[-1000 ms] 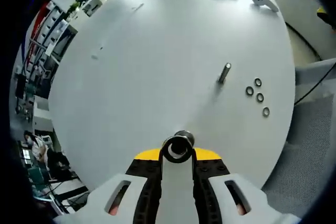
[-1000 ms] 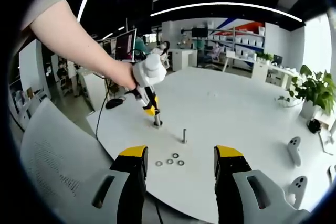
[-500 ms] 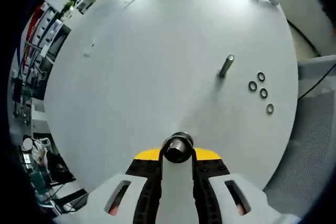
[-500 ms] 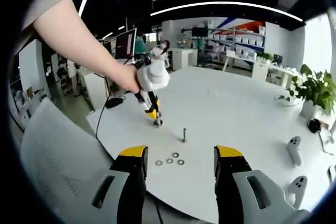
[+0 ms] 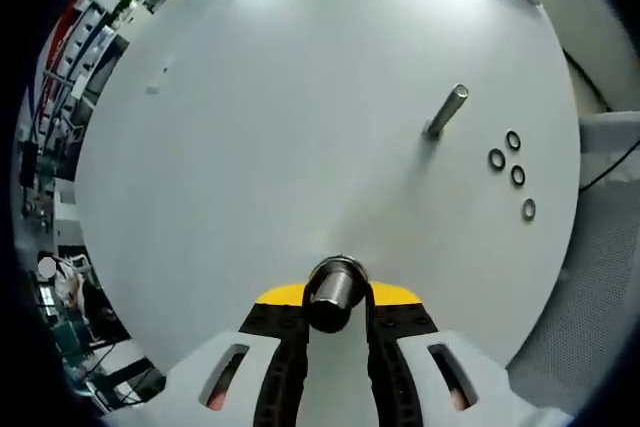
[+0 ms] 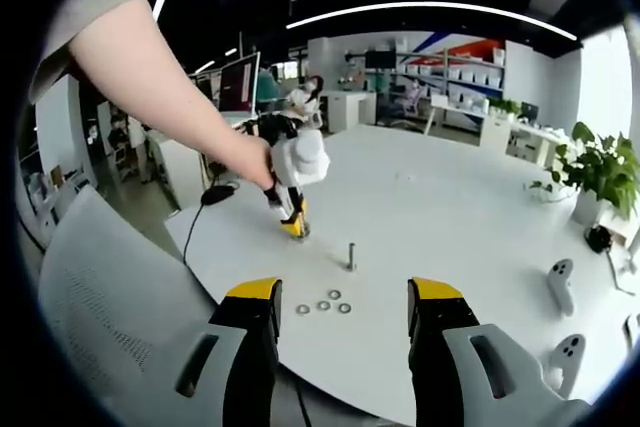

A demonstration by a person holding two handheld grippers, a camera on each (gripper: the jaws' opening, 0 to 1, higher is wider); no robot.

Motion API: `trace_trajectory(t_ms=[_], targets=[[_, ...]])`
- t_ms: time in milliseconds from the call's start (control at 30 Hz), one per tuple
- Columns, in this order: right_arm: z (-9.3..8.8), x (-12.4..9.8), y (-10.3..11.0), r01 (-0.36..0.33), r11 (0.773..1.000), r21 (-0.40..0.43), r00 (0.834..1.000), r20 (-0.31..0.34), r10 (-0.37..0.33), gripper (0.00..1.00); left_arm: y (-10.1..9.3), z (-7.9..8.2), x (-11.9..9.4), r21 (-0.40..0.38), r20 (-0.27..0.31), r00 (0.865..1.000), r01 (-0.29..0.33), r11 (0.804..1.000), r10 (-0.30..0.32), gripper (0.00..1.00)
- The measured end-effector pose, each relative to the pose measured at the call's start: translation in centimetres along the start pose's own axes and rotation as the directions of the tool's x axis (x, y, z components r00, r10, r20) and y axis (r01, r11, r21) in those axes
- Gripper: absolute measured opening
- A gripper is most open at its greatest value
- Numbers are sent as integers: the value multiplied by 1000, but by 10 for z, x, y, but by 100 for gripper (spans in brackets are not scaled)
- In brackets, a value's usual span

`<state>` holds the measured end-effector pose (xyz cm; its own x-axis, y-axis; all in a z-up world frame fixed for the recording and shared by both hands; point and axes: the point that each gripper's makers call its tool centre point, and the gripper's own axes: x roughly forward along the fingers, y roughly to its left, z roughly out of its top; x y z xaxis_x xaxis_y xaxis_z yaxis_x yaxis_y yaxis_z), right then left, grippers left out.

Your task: Place the washer onto the threaded stud by aligning its center hole with the stud, sliding it down to the base, and recovering from edge contact or off-axis alignment until the washer reaches the visible bottom stop.

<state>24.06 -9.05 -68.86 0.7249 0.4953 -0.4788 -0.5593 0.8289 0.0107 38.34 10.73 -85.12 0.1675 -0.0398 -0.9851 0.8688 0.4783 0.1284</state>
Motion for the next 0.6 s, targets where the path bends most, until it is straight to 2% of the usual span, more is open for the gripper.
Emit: trace_trajectory(t_ms=[267,367,467,500,533,600], targets=[[0,0,-1,1,1000,-1,1000,1,-1,52,-1,4,3,-7,-6,1000,10,1000,-10,19],[0,0,-1,1,1000,-2,1000,2,-1,52,-1,3,6,-33,-2,1000,27,999,-27,20],[0,0,0,1,1000,-5,1000,0,-1,52,-6,-4,11,19,-32,999,6,1000,-6,21],[0,0,-1,2,1000,-5,1000,-1,-2,52,-5,-2,9,-2,-25,1000,-4,1000,4,21],[0,0,-1,3,1000,-5,1000,-1,-3,52,-7,4,9,-76,19,1000,11,997,-10,21],[-1,0,-1,3,1000,-4,1000,-2,-3,52,-9,4,7,-99,41,999,29,995,-25,22]])
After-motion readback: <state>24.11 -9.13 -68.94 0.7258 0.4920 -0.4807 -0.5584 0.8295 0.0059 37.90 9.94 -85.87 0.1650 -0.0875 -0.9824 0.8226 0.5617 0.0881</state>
